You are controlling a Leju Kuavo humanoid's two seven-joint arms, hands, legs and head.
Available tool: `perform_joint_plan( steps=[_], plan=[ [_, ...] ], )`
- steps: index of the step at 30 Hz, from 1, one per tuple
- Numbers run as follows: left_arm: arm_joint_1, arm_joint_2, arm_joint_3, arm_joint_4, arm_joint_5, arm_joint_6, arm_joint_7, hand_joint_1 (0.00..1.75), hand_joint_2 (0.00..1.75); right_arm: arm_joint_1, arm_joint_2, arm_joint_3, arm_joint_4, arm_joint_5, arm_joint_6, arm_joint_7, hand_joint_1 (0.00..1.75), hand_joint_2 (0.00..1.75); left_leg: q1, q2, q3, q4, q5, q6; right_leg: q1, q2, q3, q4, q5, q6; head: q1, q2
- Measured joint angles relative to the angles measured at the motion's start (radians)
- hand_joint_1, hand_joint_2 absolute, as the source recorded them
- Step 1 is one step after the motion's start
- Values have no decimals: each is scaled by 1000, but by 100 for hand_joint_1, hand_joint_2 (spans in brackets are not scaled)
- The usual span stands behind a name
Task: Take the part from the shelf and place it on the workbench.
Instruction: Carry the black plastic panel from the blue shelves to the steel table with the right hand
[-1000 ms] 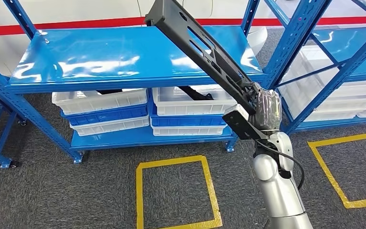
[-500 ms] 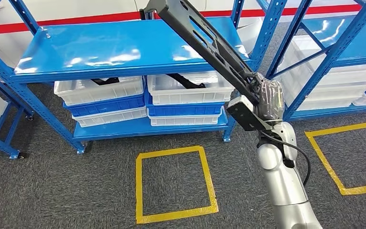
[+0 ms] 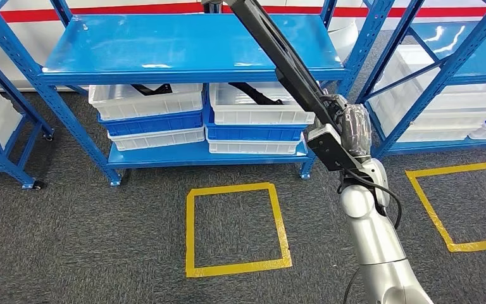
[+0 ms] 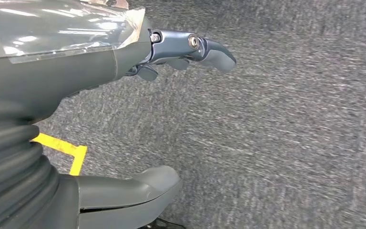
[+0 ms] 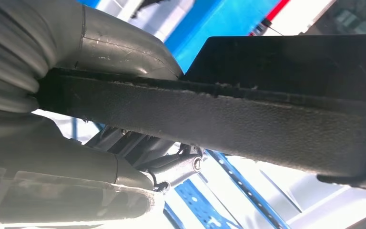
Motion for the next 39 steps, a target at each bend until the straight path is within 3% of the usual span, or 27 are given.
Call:
perform_joint_plan(
  steps=[2, 3, 5, 7, 8, 9, 11, 13, 14, 16, 17, 18, 20, 22, 24, 25, 28, 29, 30, 31, 32, 33, 34, 35, 36, 37, 39],
  plan=[
    [0, 0, 4, 0, 2, 0, -1, 0, 175, 1, 0, 0, 4, -3, -1, -1, 175, 175, 1, 0, -20, 1, 17, -5, -1, 0, 72, -85, 48, 18, 0, 0],
    [0, 0, 5, 0, 4, 0, -2, 0, 175, 1, 0, 0, 5, -6, -3, -3, 175, 175, 0, 0, -28, 1, 25, -10, 0, 0, 122, -160, 60, 20, 1, 0],
    [0, -1, 6, 0, 8, 0, -5, 0, 175, 3, 0, 0, 4, -17, -6, -8, 175, 175, -3, 0, -39, -1, 45, -21, 7, 2, 195, -283, 59, 9, 1, 0],
    [1, -1, 8, 0, 13, 1, -8, 0, 175, 7, 1, -1, 4, -28, -9, -12, 175, 175, -5, 0, -44, -8, 67, -30, 15, 5, 204, -313, 56, -5, 0, 0],
    [1, -1, 10, 0, 15, 1, -8, 0, 175, 10, 1, -1, 4, -32, -10, -13, 175, 175, -4, 0, -49, -11, 73, -35, 9, 5, 196, -310, 64, -12, 1, 0],
    [2, -1, 12, 1, 16, 1, -8, 0, 175, 11, 2, -2, 3, -35, -11, -14, 175, 175, -4, -1, -55, -6, 62, -40, 5, 5, 187, -309, 73, -21, 0, 0],
    [3, 0, 15, 1, 18, 1, -7, 0, 175, 13, 2, -3, 2, -34, -11, -14, 175, 175, -1, -2, -75, 56, -18, -50, -3, 2, 165, -309, 93, -47, 0, 0],
    [3, -1, 17, 1, 23, 1, -7, 0, 175, 13, 2, -4, 2, -31, -11, -16, 175, 175, 1, -2, -100, 185, -120, -57, 2, 0, 139, -307, 113, -63, 0, 0],
    [3, 0, 18, 1, 28, 1, -8, 0, 175, 12, 2, -4, 3, -29, -11, -19, 175, 175, 2, -2, -106, 244, -140, -59, 5, 0, 125, -305, 124, -66, 0, 0],
    [2, 0, 23, 1, 39, 1, -12, 0, 175, 9, 2, -4, 9, -29, -11, -29, 175, 175, 2, -2, -82, 282, -111, -59, 8, 0, 95, -297, 142, -65, 0, 0],
    [2, 0, 27, 1, 44, 1, -14, 0, 175, 4, 2, -4, 15, -30, -11, -35, 175, 175, 2, -2, -47, 252, -82, -56, 9, 0, 80, -291, 149, -64, -1, 0],
    [0, 0, 30, 1, 47, 1, -17, 0, 175, -3, 3, -4, 21, -32, -11, -42, 175, 175, 2, -3, 0, 195, -68, -52, 9, 1, 66, -284, 156, -60, -1, 0],
    [-3, 1, 35, 0, 49, 2, -21, 0, 175, -19, 5, -3, 32, -39, -11, -52, 175, 175, -2, -5, 90, 64, -81, -42, 12, 2, 49, -275, 169, -48, 1, 0],
    [-5, 2, 37, 0, 49, 3, -21, 0, 175, -33, 8, -3, 41, -46, -10, -60, 175, 175, -9, -7, 121, 1, -96, -31, 12, 0, 40, -276, 187, -33, 4, 0],
    [-7, 1, 38, 1, 49, 6, -16, 0, 175, -40, 10, -2, 48, -55, -7, -65, 175, 175, -9, -4, 108, -11, -78, -15, 12, -1, 27, -275, 192, -22, 5, 0],
    [-9, 1, 38, 1, 48, 8, -12, 0, 175, -42, 9, -2, 51, -59, -6, -66, 175, 175, -7, -2, 97, -16, -64, -6, 12, 0, 15, -260, 171, -22, 7, 0],
    [-14, 3, 39, 1, 48, 10, -6, 0, 175, -46, 8, -1, 56, -69, -3, -69, 175, 175, -5, 3, 53, -20, -23, 8, 10, 1, -28, -108, 45, -35, 14, 0],
    [-15, 4, 40, 1, 49, 10, -5, 0, 175, -46, 8, -1, 58, -71, -4, -72, 175, 175, -5, 4, 37, -19, -10, 7, 8, 1, -34, -47, 20, -32, 15, 0],
    [-15, 3, 40, 1, 50, 10, -5, 0, 175, -46, 7, -1, 60, -73, -4, -77, 175, 175, -4, 5, 21, -18, 3, 6, 6, 1, -32, -3, 17, -22, 15, 0],
    [-15, 3, 40, 1, 51, 10, -5, 0, 175, -46, 7, -1, 62, -75, -5, -82, 175, 175, -3, 7, 5, -17, 15, 3, 4, 1, -17, 12, 32, -8, 15, 0],
    [-16, 3, 40, 1, 53, 10, -4, 0, 175, -47, 7, -1, 63, -75, -6, -86, 175, 175, -1, 8, -12, -15, 27, -1, 1, 1, 15, -9, 59, 6, 15, 0],
    [-16, 3, 40, 1, 56, 10, -4, 0, 175, -48, 7, -1, 64, -76, -7, -90, 175, 175, 1, 8, -27, -11, 38, -6, -3, 1, 62, -62, 80, 17, 15, 0],
    [-16, 3, 41, 1, 59, 11, -4, 0, 175, -50, 8, -1, 64, -76, -8, -91, 175, 175, 1, 8, -41, -7, 49, -13, -4, 1, 121, -141, 81, 21, 17, 0],
    [-16, 3, 43, 0, 62, 11, -5, 0, 175, -52, 8, -1, 65, -77, -9, -92, 175, 175, 0, 8, -51, -4, 60, -20, -3, 3, 174, -217, 69, 16, 18, 0],
    [-16, 3, 44, 0, 64, 11, -5, 0, 175, -54, 9, -1, 65, -78, -10, -93, 175, 175, -2, 8, -57, -4, 72, -26, 0, 4, 206, -272, 52, 9, 19, 0],
    [-16, 3, 46, 0, 65, 12, -5, 0, 175, -55, 10, -1, 66, -79, -11, -94, 175, 175, -3, 8, -61, -7, 85, -31, 5, 5, 220, -302, 40, -1, 19, 0],
    [-14, 3, 48, 0, 65, 13, -6, 0, 175, -55, 12, -1, 67, -82, -13, -94, 175, 175, -2, 7, -68, -10, 94, -41, 3, 4, 201, -303, 51, -21, 19, 0]
  ],
)
